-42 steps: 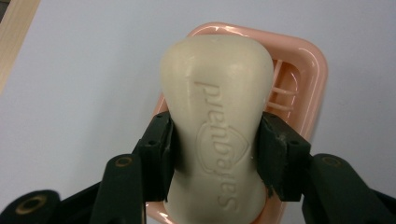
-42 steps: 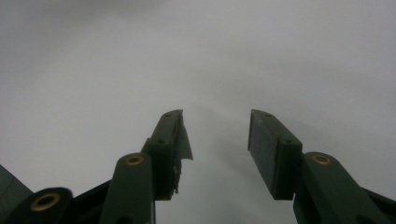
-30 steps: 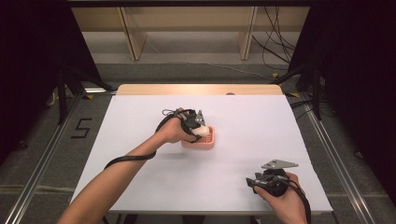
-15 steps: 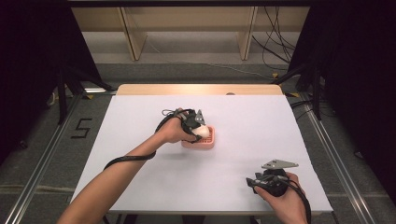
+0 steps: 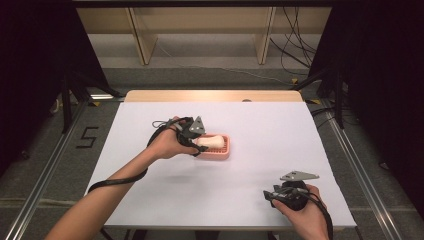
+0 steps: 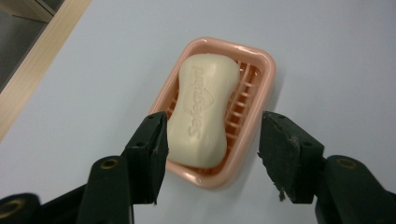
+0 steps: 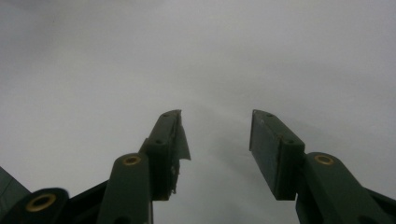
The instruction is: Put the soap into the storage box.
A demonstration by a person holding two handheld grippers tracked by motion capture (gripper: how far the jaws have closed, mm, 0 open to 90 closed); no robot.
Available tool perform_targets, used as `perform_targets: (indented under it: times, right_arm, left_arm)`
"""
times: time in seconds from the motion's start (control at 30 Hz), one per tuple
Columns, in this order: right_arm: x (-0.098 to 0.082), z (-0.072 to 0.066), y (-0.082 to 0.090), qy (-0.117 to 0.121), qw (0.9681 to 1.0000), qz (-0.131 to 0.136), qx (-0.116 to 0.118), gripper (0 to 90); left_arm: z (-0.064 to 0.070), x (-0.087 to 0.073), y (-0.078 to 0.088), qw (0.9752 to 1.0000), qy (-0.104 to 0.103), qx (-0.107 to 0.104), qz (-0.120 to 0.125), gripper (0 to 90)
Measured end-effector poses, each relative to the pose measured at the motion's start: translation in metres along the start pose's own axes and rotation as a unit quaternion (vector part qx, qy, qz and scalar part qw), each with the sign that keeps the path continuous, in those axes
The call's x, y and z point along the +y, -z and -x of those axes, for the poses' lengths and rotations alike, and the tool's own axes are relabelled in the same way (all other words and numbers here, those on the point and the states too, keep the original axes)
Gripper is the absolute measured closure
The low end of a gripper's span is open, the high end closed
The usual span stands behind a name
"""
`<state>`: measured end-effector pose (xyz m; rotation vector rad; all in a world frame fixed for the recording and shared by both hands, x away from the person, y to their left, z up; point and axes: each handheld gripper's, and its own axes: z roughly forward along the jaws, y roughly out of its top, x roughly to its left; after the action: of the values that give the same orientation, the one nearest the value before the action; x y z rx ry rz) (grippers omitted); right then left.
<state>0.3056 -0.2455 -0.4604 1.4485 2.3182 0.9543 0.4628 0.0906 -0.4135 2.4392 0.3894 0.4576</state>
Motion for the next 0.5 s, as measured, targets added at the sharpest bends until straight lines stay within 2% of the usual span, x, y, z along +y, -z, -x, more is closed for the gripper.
perform_targets:
  times: [0.03,0.07,0.1,0.13,0.17,0.2,0.23,0.27,0.3,0.33,0.37,0.4,0.43,0.47,0.5]
  right_arm:
    - [0.000,0.000,0.000,0.001,1.0000,-0.001,-0.001,53.8]
    - [0.000,-0.002,0.001,-0.012,0.9999,-0.009,-0.002,53.6]
    - [0.000,0.000,0.000,0.005,1.0000,-0.001,-0.002,53.5]
    - [0.000,0.000,0.000,0.005,1.0000,-0.001,-0.002,53.5]
    - [0.000,0.000,0.000,0.002,1.0000,-0.005,-0.002,53.4]
    - [0.000,0.001,-0.001,0.004,1.0000,-0.003,0.000,53.4]
    - [-0.001,0.001,-0.001,-0.001,1.0000,-0.003,0.001,53.4]
    - [-0.001,0.001,-0.001,-0.001,1.0000,-0.003,0.001,53.4]
    - [0.000,-0.001,0.001,-0.019,0.9997,-0.014,0.000,53.4]
    - [0.000,-0.001,0.001,-0.019,0.9997,-0.014,0.000,53.4]
    - [0.000,0.001,0.001,-0.005,1.0000,-0.006,-0.001,53.4]
    - [0.000,0.001,0.001,-0.003,1.0000,-0.005,0.000,53.4]
    - [-0.001,0.001,0.001,-0.001,1.0000,-0.006,-0.002,53.4]
    - [-0.001,0.000,0.002,0.003,1.0000,-0.005,-0.004,53.4]
    - [-0.001,-0.002,0.002,-0.015,0.9998,-0.014,-0.002,53.4]
  left_arm:
    - [0.003,-0.009,0.007,1.0000,0.000,0.004,0.000,42.1]
    - [0.005,-0.014,0.010,1.0000,0.007,0.005,0.003,42.1]
    - [0.007,-0.019,0.014,0.9999,0.007,0.007,0.002,42.2]
    - [0.007,-0.019,0.014,0.9999,0.007,0.007,0.002,42.2]
    - [0.012,-0.029,0.021,0.9997,0.022,0.007,0.003,42.2]
    - [0.012,-0.029,0.021,0.9997,0.022,0.007,0.003,42.1]
    - [0.019,-0.040,0.027,0.9994,0.033,0.009,0.009,42.0]
    - [0.019,-0.040,0.027,0.9994,0.033,0.009,0.009,42.0]
    - [0.025,-0.053,0.033,0.9994,0.035,0.004,0.003,41.9]
    - [0.025,-0.053,0.033,0.9994,0.035,0.004,0.003,41.9]
    - [0.032,-0.068,0.038,0.9995,0.032,0.001,-0.005,41.9]
    - [0.035,-0.076,0.042,0.9994,0.031,-0.007,-0.016,41.9]
    - [0.040,-0.085,0.043,0.9993,0.035,-0.004,-0.012,41.9]
    - [0.044,-0.093,0.047,0.9991,0.039,-0.006,-0.018,41.9]
    - [0.044,-0.093,0.047,0.9991,0.039,-0.006,-0.018,41.8]
